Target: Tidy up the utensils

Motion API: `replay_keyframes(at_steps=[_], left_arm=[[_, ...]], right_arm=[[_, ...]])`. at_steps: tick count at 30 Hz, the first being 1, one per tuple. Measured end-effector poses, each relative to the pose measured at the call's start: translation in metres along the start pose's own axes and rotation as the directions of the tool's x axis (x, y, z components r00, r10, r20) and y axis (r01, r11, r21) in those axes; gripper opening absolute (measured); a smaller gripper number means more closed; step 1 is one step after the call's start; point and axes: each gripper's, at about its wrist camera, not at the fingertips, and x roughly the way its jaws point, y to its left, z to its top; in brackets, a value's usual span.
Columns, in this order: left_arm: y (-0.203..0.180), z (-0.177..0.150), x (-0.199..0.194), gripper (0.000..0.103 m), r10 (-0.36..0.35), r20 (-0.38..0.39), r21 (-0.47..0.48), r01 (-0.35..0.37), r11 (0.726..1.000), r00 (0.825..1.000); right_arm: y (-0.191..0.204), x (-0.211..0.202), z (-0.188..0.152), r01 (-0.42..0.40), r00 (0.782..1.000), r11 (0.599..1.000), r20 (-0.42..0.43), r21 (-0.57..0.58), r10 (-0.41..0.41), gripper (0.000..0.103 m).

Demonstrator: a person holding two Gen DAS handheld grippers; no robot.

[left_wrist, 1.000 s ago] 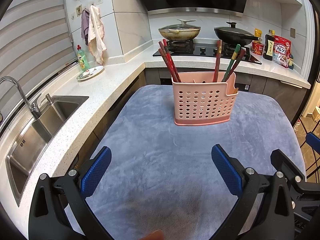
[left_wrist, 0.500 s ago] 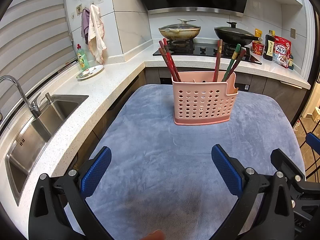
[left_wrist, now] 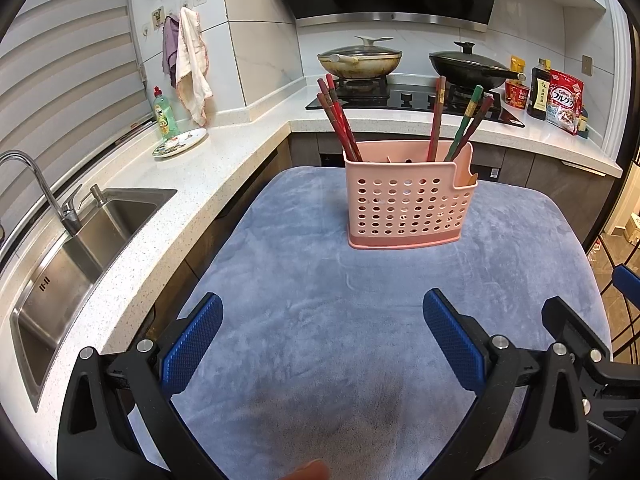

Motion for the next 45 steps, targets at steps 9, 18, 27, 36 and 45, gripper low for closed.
replay_keyframes(at_steps=[9, 18, 27, 36, 45], left_arm=[[0.0, 0.001, 0.0, 0.096, 0.002, 0.001, 0.002, -0.002, 1.0, 1.0], [0.0, 0.001, 0.003, 0.096, 0.005, 0.001, 0.003, -0.005, 1.0, 1.0], [0.0, 0.003, 0.007, 0.096, 0.003, -0.002, 0.002, -0.003, 1.0, 1.0], [-0.002, 0.008, 0.019, 0.096, 0.0, -0.011, -0.004, 0.0, 1.0, 1.0], [-0.007, 0.013, 0.039, 0.096, -0.012, -0.027, -0.003, 0.012, 1.0, 1.0]], right_arm=[[-0.001, 0.001, 0.001, -0.001, 1.0, 1.0, -0.003, 0.001, 0.001, 0.096], [0.0, 0.002, 0.0, -0.002, 1.0, 1.0, -0.003, 0.0, 0.002, 0.096], [-0.001, 0.006, 0.002, 0.001, 1.0, 1.0, -0.007, 0.001, -0.001, 0.096], [-0.003, 0.022, 0.008, 0.003, 1.0, 1.0, -0.018, 0.003, -0.003, 0.096], [-0.007, 0.043, 0.013, 0.009, 0.999, 1.0, -0.036, 0.002, -0.009, 0.096]])
